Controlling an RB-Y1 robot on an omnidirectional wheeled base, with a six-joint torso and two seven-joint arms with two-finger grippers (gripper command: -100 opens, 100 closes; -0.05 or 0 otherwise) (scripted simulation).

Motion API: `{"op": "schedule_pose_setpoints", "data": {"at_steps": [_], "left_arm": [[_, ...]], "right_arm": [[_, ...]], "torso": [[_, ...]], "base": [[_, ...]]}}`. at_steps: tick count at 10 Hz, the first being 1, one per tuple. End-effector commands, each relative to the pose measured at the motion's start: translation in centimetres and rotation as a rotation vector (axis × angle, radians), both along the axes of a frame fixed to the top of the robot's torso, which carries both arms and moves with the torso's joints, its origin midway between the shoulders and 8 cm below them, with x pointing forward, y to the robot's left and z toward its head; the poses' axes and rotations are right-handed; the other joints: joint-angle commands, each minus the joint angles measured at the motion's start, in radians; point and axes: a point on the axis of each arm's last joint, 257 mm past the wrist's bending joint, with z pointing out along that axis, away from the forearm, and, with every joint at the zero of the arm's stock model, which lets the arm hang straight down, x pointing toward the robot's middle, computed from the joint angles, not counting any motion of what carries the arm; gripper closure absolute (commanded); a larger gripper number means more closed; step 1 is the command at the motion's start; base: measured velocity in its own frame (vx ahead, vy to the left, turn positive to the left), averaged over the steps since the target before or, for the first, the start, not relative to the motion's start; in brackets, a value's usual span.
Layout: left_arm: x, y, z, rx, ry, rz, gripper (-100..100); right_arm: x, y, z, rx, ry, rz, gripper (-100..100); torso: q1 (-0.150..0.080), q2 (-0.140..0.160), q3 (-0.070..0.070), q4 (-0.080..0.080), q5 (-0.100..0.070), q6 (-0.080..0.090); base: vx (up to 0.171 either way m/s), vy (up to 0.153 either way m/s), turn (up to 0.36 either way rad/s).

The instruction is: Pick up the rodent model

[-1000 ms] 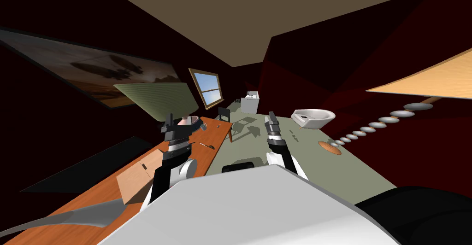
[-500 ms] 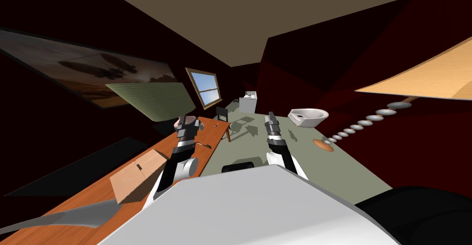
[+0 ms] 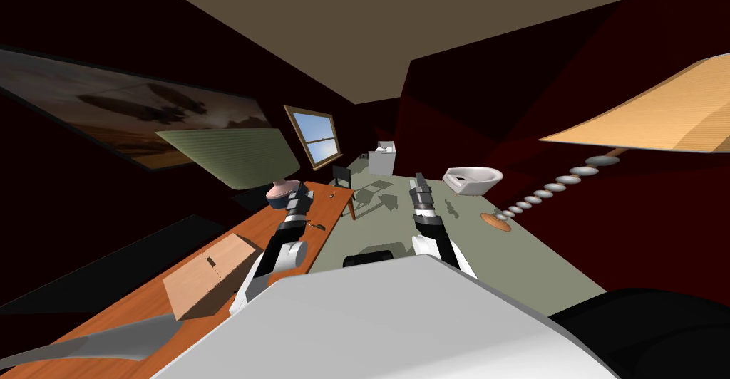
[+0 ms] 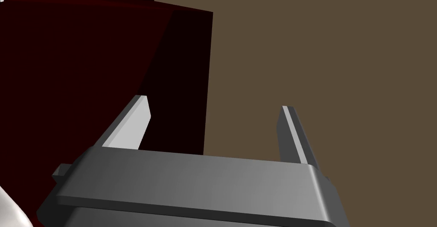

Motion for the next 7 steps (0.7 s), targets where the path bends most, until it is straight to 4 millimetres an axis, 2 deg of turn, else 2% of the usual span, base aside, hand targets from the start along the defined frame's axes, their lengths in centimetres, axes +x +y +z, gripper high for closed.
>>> {"op": "schedule_pose_setpoints", "data": {"at_steps": [1,3,4,6,7], "left_arm": [[0.4,0.4,-1.6,0.007,0.037,0.005,-100],[2.1,1.2,-5.3,0.033,0.153,0.021,-100],[2.2,1.3,-5.8,0.032,0.164,0.022,-100],[3.6,2.1,-9.1,0.059,0.263,0.038,-100],[3.7,2.4,-10.4,0.056,0.300,0.043,-100]], "right_arm": [[0.0,0.0,0.0,0.000,0.000,0.000,0],[0.0,0.0,0.0,0.000,0.000,0.000,0],[0.0,0.0,0.0,0.000,0.000,0.000,0],[0.0,0.0,0.0,0.000,0.000,0.000,0],[0.0,0.0,0.0,0.000,0.000,0.000,0]], "torso": [[0.000,0.000,0.000,0.000,0.000,0.000],[0.000,0.000,0.000,0.000,0.000,0.000],[0.000,0.000,0.000,0.000,0.000,0.000],[0.001,0.000,0.000,0.000,0.000,0.000],[0.001,0.000,0.000,0.000,0.000,0.000]], "base": [[0.000,-0.004,-0.018],[0.000,-0.004,-0.046],[0.000,0.000,-0.015],[0.001,0.004,-0.048],[0.003,0.006,-0.021]]}}
